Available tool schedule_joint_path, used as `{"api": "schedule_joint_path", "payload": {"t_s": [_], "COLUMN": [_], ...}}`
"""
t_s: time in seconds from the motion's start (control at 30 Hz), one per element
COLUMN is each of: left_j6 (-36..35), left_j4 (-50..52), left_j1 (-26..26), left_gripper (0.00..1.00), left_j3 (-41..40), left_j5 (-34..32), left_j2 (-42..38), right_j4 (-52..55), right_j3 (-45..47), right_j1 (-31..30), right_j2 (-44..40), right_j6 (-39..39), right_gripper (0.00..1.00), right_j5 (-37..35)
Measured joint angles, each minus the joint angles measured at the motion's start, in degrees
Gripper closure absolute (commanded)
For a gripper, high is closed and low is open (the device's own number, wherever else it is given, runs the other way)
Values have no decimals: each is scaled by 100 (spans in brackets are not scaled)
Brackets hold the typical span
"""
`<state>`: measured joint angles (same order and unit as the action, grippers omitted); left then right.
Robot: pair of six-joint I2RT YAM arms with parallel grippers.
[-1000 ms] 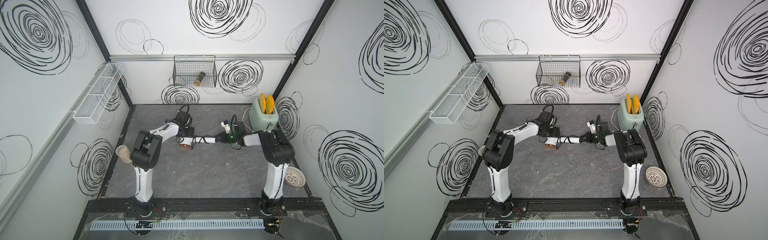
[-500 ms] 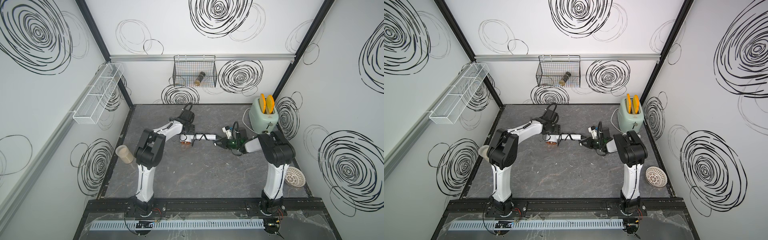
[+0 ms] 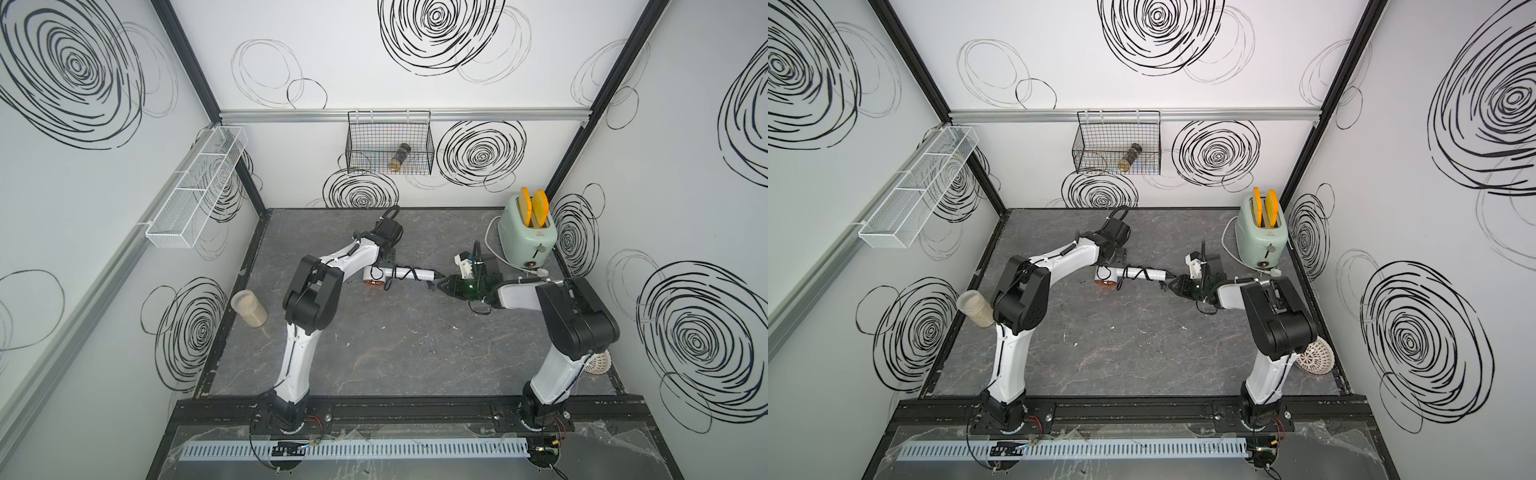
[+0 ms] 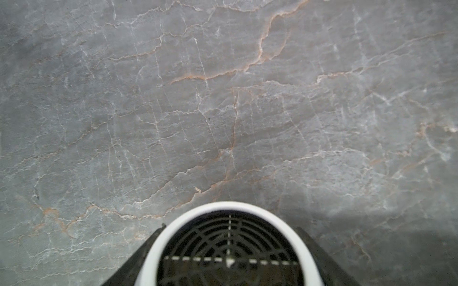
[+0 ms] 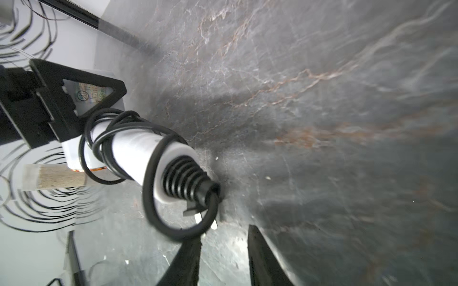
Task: Wrap the cord around the hair dryer
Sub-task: Place the hair dryer at the center of the board.
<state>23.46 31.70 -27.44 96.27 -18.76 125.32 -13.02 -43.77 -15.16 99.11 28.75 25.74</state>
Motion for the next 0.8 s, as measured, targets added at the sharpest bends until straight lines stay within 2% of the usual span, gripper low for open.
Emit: {"api": "schedule_joint_path", "payload": {"t_s": [0.1,0.3,0.37,0.43,0.47,0.53,0.67,0.7,0.73,0.8], "left_j6": [15,13,13,28,42,31,0,-7,-17,-52], "left_j4": [4,0,-9,-122,-146,-278,-380,-407,-448,-514], "left_j1": [-4,-4,-4,-4,-4,-4,-4,-4,-4,-4], "left_gripper": [68,26,11,3,0,3,4,4,4,4], "left_j3": [4,7,7,-15,-11,-15,-44,-66,-103,-197], "left_j5": [-15,-15,-9,7,22,57,72,70,57,2], "left_j2": [7,11,11,61,138,127,133,120,98,35], "right_j4": [597,1270,1340,1384,1405,1458,1556,1561,1563,1558], "right_j3": [0,37,96,149,177,212,275,299,326,380], "right_j1": [0,13,68,138,208,374,715,785,859,1001], "right_j2": [-422,-1270,-1539,-1725,-1812,-1919,-2079,-2118,-2157,-2236], "right_j6": [-203,-551,-671,-730,-780,-841,-962,-981,-1008,-1078], "right_gripper": [54,43,35,24,19,17,13,11,5,3], "right_j5": [-538,-1115,-1147,-1117,-1086,-1029,-944,-927,-901,-852]}}
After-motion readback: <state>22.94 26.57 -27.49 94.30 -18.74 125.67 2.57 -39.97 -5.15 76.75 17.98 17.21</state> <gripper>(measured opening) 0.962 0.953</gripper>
